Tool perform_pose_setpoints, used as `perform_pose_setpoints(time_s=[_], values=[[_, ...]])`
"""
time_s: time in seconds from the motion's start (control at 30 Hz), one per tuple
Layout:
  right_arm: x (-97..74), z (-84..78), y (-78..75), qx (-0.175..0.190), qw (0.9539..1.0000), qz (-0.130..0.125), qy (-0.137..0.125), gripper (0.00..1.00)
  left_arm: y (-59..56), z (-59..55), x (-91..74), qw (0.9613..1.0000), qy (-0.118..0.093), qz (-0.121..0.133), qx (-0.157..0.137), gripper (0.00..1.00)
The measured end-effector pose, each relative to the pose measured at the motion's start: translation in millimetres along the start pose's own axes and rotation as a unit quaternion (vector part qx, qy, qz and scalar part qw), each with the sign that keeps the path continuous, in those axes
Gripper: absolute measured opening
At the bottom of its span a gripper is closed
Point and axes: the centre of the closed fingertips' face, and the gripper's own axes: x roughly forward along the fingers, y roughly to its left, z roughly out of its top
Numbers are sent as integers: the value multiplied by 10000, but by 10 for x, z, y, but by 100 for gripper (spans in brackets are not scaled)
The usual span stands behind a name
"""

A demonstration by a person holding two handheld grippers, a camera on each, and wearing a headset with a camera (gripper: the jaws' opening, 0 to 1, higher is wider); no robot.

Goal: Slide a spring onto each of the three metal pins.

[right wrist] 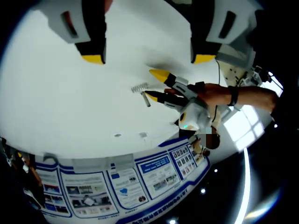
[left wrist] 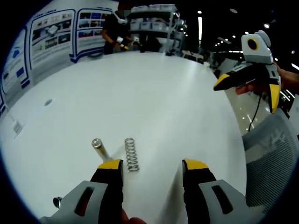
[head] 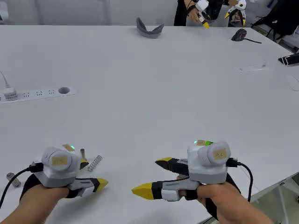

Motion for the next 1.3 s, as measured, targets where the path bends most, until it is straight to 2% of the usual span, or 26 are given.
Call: perform_pose_setpoints(time_s=[0.17,0.37,0.47,0.57,0.67,0.83,1.0,1.3], values=[[-3,21,2,-1,10000,-2,-9,75,33,21,59,9999,-3,143,-23,44],[-15,9,-13,23,10000,-15,3,75,79,-25,139,9995,75,299,-42,34],[-18,6,-14,26,10000,-20,5,74,59,-66,148,9992,182,351,26,29],[-10,4,-12,28,10000,-13,2,74,69,-36,142,9989,156,424,130,23],[2,-3,6,19,10000,-6,22,74,80,-48,154,9982,202,494,288,12],[8,2,36,-4,10000,5,34,74,25,-61,136,9985,224,431,270,11],[11,-3,82,-21,10000,0,59,74,-7,-124,31,9990,205,400,-9,11],[105,-31,187,-46,9998,77,148,74,-118,-261,-308,9992,68,357,-138,10]])
